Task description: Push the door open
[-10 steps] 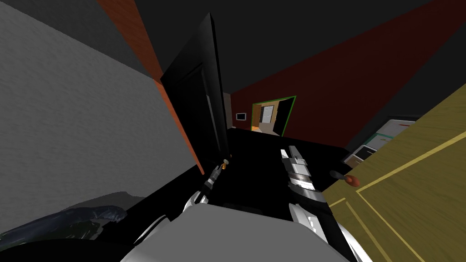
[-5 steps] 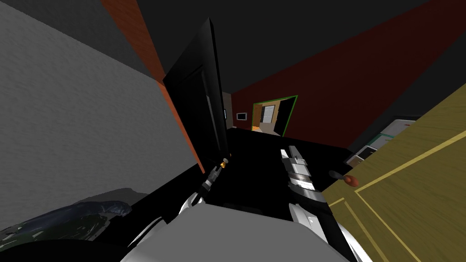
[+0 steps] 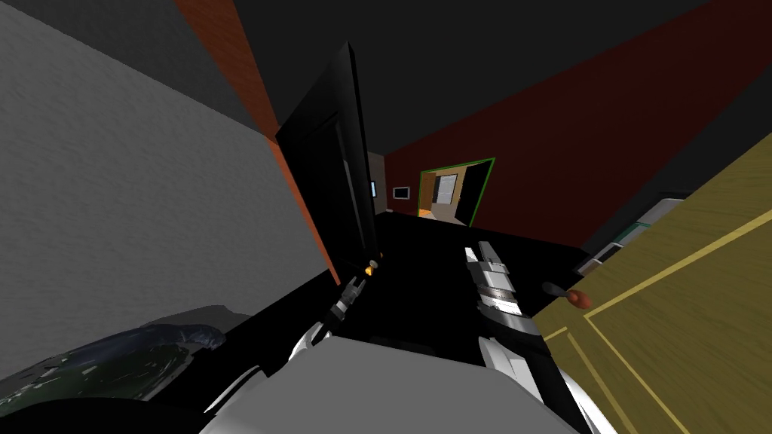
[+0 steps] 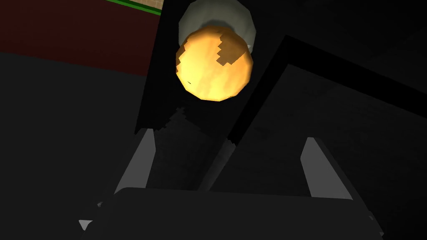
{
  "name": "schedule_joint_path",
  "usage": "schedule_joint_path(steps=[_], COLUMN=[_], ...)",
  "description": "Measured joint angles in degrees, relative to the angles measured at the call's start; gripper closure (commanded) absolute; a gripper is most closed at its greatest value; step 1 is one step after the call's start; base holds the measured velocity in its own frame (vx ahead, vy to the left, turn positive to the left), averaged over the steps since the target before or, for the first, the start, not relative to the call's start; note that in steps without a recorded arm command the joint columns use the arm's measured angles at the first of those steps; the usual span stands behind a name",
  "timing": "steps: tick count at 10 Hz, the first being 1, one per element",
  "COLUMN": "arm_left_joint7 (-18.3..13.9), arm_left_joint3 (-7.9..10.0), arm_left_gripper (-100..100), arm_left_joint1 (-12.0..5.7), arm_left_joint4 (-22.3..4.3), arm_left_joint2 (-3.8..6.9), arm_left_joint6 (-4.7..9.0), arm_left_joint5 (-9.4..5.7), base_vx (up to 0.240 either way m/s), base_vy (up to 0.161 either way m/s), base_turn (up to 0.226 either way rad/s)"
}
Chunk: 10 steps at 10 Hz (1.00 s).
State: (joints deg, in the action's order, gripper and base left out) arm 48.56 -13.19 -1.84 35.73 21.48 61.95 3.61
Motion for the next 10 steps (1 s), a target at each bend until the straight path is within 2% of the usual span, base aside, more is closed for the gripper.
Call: schedule_joint_path(steps=[1,3,6,9,10], arm_left_joint7=[1.7,4.3,9.0,12.4,12.7], arm_left_joint3=[0.03,0.06,0.15,0.25,0.26], arm_left_gripper=[-100,-100,-100,-100,-100], arm_left_joint1=[0.62,0.13,1.35,2.44,2.47], arm_left_joint4=[0.3,-1.4,-1.1,-1.1,-1.2], arm_left_joint2=[0.49,0.86,2.3,3.65,3.69], arm_left_joint6=[0.22,1.35,2.19,2.99,3.13], arm_left_joint5=[0.37,0.8,1.79,2.62,2.66], base_vx=[-0.028,-0.029,-0.039,-0.028,0.115], base_vy=[-0.027,-0.033,-0.041,-0.029,-0.04], base_turn=[0.022,0.037,0.037,0.026,-0.055])
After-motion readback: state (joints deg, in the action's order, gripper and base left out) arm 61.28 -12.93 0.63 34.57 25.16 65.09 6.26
